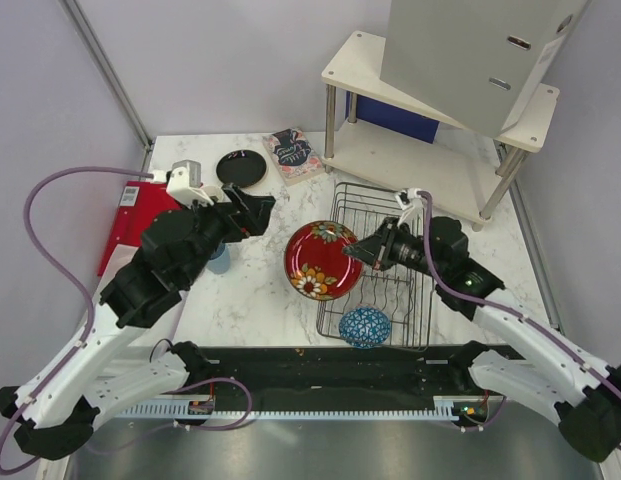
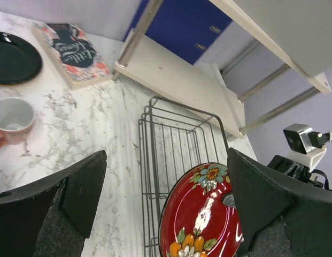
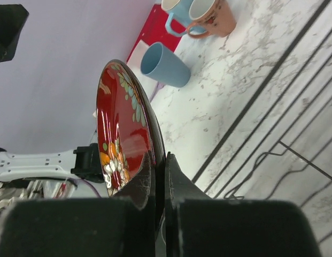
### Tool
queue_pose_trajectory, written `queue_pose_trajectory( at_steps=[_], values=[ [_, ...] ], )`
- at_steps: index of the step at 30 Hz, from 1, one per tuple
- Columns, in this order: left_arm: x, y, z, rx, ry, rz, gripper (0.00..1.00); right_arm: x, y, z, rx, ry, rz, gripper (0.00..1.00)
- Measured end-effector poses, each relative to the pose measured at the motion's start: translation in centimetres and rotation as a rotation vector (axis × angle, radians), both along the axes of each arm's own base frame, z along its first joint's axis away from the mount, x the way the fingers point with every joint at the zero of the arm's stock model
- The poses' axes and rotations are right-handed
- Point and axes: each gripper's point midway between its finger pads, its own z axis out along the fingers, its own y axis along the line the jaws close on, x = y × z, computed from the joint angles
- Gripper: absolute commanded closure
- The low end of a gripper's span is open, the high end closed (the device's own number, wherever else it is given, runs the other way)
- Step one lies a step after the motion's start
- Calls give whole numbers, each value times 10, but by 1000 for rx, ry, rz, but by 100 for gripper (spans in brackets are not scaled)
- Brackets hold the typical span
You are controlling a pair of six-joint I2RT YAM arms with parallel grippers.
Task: Unload the mixed dishes from the dish rack
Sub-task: Pick up the plate from the dish rack, then place the plate at the center of the board.
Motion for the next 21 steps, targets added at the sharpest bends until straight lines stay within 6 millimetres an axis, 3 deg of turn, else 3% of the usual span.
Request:
queue_pose_trajectory(
  at_steps=[9, 17, 21],
  values=[
    [-7, 47, 8, 6, -25, 172, 1, 32, 71, -16, -21, 170, 168, 100],
    [-13, 58, 13, -7, -39, 191, 2, 70, 134, -28, -99, 172, 272, 100],
    [-16, 60, 5, 14, -21, 192, 2, 82, 150, -52, -223, 154, 297, 96]
  ],
)
